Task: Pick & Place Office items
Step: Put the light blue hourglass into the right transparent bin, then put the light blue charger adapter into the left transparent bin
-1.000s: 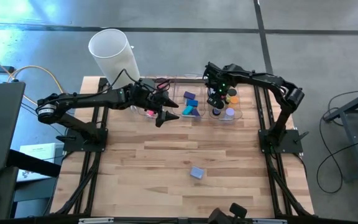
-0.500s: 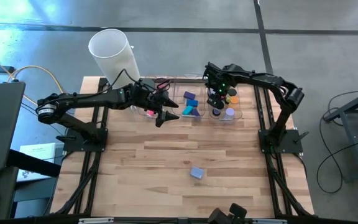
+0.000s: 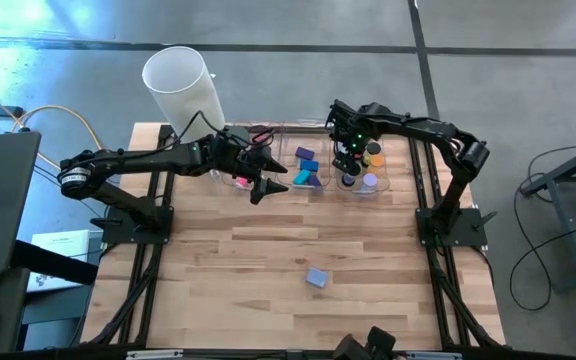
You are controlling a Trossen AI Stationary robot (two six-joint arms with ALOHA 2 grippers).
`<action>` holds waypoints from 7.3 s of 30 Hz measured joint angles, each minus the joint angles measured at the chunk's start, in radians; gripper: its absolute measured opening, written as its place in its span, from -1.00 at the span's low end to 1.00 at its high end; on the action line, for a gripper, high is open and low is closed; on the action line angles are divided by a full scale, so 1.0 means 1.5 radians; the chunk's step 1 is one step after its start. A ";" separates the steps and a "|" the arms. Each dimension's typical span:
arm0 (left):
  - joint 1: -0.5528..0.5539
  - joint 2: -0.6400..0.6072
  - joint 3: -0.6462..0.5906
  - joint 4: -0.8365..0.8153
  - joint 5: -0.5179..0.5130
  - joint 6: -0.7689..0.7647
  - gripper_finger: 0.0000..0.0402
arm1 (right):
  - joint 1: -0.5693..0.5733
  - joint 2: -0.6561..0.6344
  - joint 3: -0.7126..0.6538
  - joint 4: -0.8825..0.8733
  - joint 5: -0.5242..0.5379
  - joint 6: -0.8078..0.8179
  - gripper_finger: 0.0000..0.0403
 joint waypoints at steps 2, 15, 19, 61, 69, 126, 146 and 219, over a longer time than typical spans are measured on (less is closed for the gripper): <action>0.000 0.000 0.000 0.000 0.000 0.000 0.48 | 0.000 0.000 0.000 0.000 0.000 0.000 0.28; 0.000 0.000 0.000 0.000 0.000 0.005 0.48 | 0.000 0.000 0.000 0.001 0.033 0.019 0.39; 0.000 0.000 0.000 0.000 0.000 0.005 0.48 | 0.000 -0.002 0.000 -0.001 0.033 0.018 0.39; -0.201 0.000 0.000 -0.116 -0.123 -0.024 0.48 | 0.712 -0.442 -0.097 -0.020 0.333 0.382 0.39; -0.309 0.000 0.000 -0.115 -0.156 -0.025 0.48 | 0.944 -0.377 -0.296 0.276 0.542 0.409 0.39; -0.453 0.000 0.000 -0.124 -0.221 -0.113 0.48 | 0.970 -0.103 -0.381 0.637 0.516 0.651 0.73; -0.453 0.000 0.000 -0.124 -0.226 -0.112 0.48 | 0.976 0.075 -0.382 0.755 0.559 0.641 0.65; -0.572 0.153 0.000 0.083 -0.555 0.506 0.45 | 0.788 0.068 -0.381 1.282 0.212 0.412 -0.04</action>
